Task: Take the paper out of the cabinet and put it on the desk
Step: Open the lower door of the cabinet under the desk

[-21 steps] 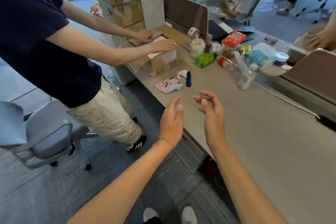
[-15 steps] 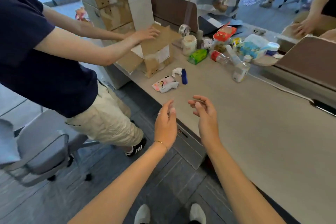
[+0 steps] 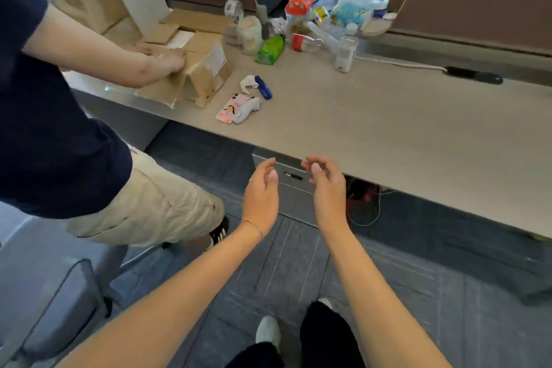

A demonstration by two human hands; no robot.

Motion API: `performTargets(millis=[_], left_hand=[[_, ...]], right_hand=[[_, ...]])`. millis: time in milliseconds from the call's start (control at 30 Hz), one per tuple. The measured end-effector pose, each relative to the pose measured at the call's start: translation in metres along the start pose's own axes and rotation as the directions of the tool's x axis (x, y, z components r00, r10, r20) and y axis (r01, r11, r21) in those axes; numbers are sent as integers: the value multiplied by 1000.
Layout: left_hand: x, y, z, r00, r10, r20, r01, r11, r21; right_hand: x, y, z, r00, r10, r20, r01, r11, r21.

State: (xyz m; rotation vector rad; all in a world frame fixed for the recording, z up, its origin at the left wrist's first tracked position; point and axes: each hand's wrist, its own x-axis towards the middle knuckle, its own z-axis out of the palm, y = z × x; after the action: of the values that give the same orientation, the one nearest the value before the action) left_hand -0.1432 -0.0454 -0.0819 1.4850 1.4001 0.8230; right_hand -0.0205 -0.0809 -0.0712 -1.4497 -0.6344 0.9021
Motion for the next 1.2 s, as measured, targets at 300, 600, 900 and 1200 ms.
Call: performTargets(millis=[300, 600, 900, 1200], left_hand=[[7, -58, 35, 998, -41, 54, 41, 999, 8], [31, -182, 108, 992, -67, 108, 68, 998, -6], [92, -340, 206, 986, 36, 161, -30, 999, -41], [157, -443, 268, 977, 208, 52, -205, 977, -64]], right_hand=[[-20, 74, -39, 990, 106, -98, -112, 992, -61], [22, 212, -50, 987, 119, -108, -130, 986, -107], [105, 399, -70, 982, 55, -181, -82, 985, -150], [179, 505, -84, 955, -55, -293, 7, 987, -163]])
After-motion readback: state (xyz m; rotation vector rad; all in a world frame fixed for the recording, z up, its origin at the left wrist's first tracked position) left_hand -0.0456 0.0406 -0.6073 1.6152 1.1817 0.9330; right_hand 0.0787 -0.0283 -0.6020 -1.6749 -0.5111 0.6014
